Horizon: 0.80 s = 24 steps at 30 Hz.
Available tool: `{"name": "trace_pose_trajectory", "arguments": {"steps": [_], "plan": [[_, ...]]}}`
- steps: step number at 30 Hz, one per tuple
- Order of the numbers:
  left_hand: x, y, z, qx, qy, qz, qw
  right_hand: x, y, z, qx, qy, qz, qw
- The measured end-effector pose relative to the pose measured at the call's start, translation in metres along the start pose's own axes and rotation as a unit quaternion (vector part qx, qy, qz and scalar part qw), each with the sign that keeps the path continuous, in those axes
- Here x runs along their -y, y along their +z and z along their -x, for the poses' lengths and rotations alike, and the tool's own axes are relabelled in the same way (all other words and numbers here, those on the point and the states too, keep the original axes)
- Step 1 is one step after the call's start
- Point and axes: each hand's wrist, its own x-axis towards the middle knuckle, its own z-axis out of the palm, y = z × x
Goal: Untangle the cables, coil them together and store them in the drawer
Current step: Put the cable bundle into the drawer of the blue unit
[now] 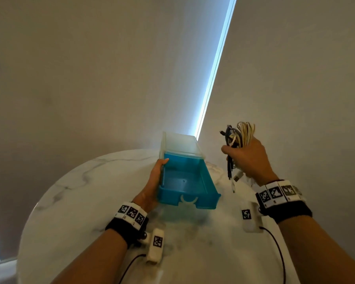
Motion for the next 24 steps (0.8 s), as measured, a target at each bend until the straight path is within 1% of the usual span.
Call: {"name": "trace_pose_trajectory", "arguments": {"steps": [1, 3, 4, 6, 9, 12, 15, 18, 19, 20, 21, 22, 23, 24], "plan": [[0.001, -0.001, -0.001, -0.002, -0.005, 0.012, 1.0, 0.018, 0.0, 0.0, 0.004, -0.03, 0.025, 0.999], [0.002, 0.001, -0.001, 0.007, -0.01, 0.02, 1.0, 0.053, 0.008, -0.001, 0.031, -0.06, 0.047, 0.997], [0.002, 0.002, -0.001, 0.014, -0.011, 0.021, 1.0, 0.068, 0.017, -0.002, 0.06, -0.067, 0.067, 0.994], [0.003, 0.003, -0.004, 0.019, -0.009, 0.028, 0.999, 0.087, 0.04, -0.004, 0.12, -0.079, 0.148, 0.978], [0.008, 0.004, -0.009, 0.001, -0.008, 0.027, 1.0, 0.095, 0.081, 0.003, 0.196, -0.07, 0.284, 0.936], [0.009, 0.007, -0.01, -0.008, -0.001, 0.016, 1.0, 0.084, 0.111, 0.009, 0.267, -0.035, 0.365, 0.891], [0.009, 0.009, -0.011, 0.003, -0.011, 0.007, 1.0, 0.08, 0.118, 0.008, 0.299, -0.029, 0.44, 0.846], [0.01, 0.008, -0.012, -0.016, -0.014, 0.009, 1.0, 0.083, 0.112, 0.003, 0.328, -0.049, 0.524, 0.784], [0.011, 0.007, -0.012, -0.018, -0.016, 0.013, 1.0, 0.083, 0.11, 0.0, 0.346, -0.04, 0.539, 0.767], [0.011, 0.009, -0.011, -0.022, -0.015, 0.018, 0.999, 0.082, 0.109, -0.004, 0.378, -0.013, 0.527, 0.761], [0.011, 0.01, -0.011, -0.025, -0.012, 0.019, 0.999, 0.08, 0.109, -0.01, 0.422, 0.035, 0.477, 0.77], [0.011, 0.012, -0.011, -0.026, -0.006, 0.019, 0.999, 0.079, 0.109, -0.015, 0.463, 0.09, 0.396, 0.788], [0.011, 0.014, -0.01, -0.025, 0.002, 0.021, 0.999, 0.08, 0.108, -0.02, 0.498, 0.142, 0.317, 0.795], [0.01, 0.014, -0.011, -0.028, 0.01, 0.026, 0.999, 0.082, 0.105, -0.025, 0.52, 0.177, 0.253, 0.796]]}}
